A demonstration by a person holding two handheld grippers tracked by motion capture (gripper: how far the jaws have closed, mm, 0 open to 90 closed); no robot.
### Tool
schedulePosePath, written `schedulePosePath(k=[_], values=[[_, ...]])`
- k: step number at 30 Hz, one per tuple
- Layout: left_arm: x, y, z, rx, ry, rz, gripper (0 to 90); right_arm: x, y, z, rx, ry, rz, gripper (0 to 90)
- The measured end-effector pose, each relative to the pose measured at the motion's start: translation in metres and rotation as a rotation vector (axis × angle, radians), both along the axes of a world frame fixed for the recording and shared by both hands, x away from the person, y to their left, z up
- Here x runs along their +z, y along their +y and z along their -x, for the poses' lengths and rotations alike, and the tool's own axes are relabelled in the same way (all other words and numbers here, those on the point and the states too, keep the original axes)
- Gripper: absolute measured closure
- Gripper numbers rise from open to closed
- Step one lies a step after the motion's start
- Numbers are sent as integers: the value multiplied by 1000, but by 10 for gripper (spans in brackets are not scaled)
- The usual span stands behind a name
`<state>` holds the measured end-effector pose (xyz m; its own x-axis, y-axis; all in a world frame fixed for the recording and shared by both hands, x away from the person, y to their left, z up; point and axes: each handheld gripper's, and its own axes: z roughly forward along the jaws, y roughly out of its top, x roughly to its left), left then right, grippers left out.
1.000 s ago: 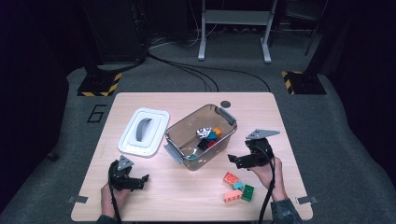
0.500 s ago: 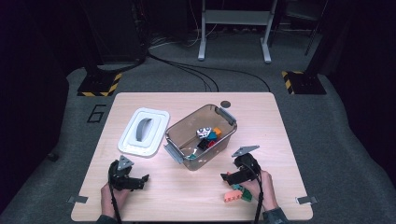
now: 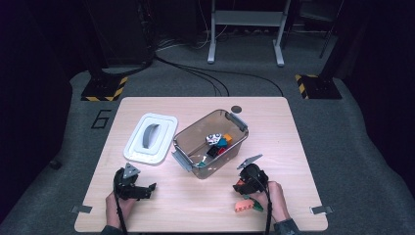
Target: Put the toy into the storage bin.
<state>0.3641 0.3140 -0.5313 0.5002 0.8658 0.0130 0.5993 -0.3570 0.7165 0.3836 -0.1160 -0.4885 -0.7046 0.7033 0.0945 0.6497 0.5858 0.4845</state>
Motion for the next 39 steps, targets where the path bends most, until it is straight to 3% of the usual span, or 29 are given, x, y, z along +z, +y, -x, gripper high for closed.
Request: schedulePosePath(k=[5, 15, 22, 39], values=[[0, 0, 0, 0, 0, 0, 8, 4, -1, -1, -39, -2, -20, 582], [0, 0, 0, 0, -1, 0, 8, 14, -13, -5, -75, -61, -90, 585], [0, 0, 0, 0, 1, -1, 8, 29, -20, -8, -103, -107, -138, 585], [0, 0, 0, -1, 3, 4, 8, 70, -22, -11, -124, -212, -191, 585]])
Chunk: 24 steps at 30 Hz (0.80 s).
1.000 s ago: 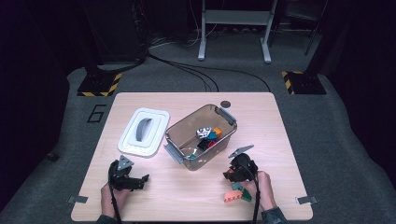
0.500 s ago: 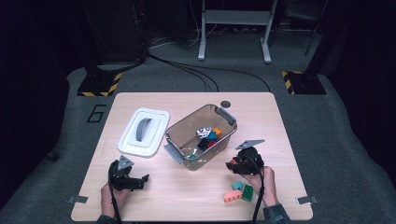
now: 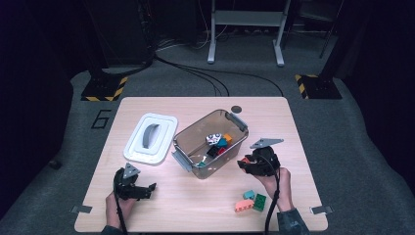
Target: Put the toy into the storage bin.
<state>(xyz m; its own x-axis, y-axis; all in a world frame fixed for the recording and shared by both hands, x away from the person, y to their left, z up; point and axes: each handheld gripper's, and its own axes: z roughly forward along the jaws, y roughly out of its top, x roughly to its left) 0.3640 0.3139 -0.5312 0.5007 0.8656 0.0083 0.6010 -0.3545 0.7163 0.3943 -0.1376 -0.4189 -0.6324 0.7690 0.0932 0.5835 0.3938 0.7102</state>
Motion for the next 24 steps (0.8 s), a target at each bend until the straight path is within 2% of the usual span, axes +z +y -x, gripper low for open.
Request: schedulePosePath(k=[9, 24], values=[[0, 0, 0, 0, -4, -3, 8, 27, 4, -9, -2, -63, 2, 585], [0, 0, 0, 1, -3, -4, 8, 51, 2, -34, -58, -126, 9, 585]])
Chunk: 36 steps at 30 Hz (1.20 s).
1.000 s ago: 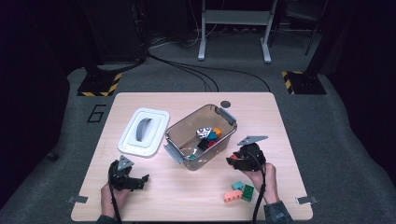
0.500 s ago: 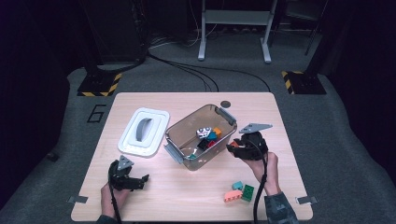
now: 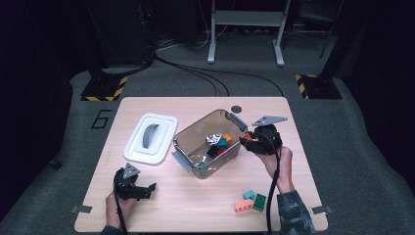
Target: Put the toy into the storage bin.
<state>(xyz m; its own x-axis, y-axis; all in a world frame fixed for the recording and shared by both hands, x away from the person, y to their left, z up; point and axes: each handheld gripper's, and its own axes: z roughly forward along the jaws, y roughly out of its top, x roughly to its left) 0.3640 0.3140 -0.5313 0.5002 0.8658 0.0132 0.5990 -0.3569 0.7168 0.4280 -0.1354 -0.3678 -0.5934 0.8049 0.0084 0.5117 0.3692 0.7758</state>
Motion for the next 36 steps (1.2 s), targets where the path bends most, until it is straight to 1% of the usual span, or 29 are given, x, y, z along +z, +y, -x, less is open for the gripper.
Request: schedulePosePath(k=[3, 7, 9, 13, 15, 17, 18, 19, 20, 21, 24, 25, 30, 32, 33, 34, 35, 36], values=[[0, 0, 0, -2, 2, 0, 8, 2, 1, -6, -8, -10, 10, 585], [0, 0, 0, -2, 1, 1, 8, 4, 3, -12, -10, -12, 10, 585], [0, 0, 0, -3, 5, 0, 8, 4, 6, -18, -9, -14, 8, 585], [0, 0, 0, 0, 0, 1, 8, 5, 14, -24, 0, -12, 18, 585], [0, 0, 0, -2, 3, 0, 9, 5, 19, -26, 4, -9, 14, 585], [0, 0, 0, 0, -1, 1, 8, 4, 24, -27, 24, -10, 22, 585], [0, 0, 0, -4, 5, 0, 8, 4, 27, -27, 35, -11, 24, 585], [0, 0, 0, 1, 0, 1, 9, 4, 31, -27, 42, -9, 21, 585], [0, 0, 0, -3, 6, 0, 8, 4, 35, -26, 47, -7, 20, 585], [0, 0, 0, 1, -1, 2, 8, 3, 39, -26, 55, -6, 21, 585], [0, 0, 0, -3, 5, 0, 8, 1, 50, -24, 79, 4, 15, 585], [0, 0, 0, -3, 5, 0, 8, 1, 52, -24, 96, 2, 20, 584], [0, 0, 0, 0, 0, 0, 8, -4, 68, -21, 135, 29, 13, 584], [0, 0, 0, -3, 4, 0, 8, -6, 74, -20, 150, 34, 11, 584], [0, 0, 0, 2, -2, 5, 8, -7, 77, -18, 152, 46, 8, 584], [0, 0, 0, -3, 4, 0, 8, -9, 80, -18, 161, 46, 11, 584], [0, 0, 0, 0, -1, 0, 8, -11, 83, -18, 171, 48, 18, 584], [0, 0, 0, -3, 5, -1, 8, -12, 86, -17, 174, 56, 17, 584]])
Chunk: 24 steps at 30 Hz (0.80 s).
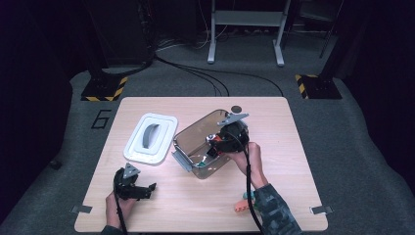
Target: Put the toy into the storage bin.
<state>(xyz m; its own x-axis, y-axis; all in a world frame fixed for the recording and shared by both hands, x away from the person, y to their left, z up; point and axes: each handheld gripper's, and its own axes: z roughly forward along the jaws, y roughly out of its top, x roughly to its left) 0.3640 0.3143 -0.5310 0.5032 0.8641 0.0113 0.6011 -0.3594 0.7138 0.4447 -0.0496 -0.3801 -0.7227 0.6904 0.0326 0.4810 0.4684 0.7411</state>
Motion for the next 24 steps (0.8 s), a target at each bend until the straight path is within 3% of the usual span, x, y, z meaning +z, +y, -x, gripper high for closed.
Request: schedulePosePath(k=[15, 24], values=[[0, 0, 0, 1, -2, 1, 8, -17, 23, 9, 67, 45, 30, 581], [0, 0, 0, 1, -2, 1, 8, -20, 26, 10, 59, 61, 44, 545]])
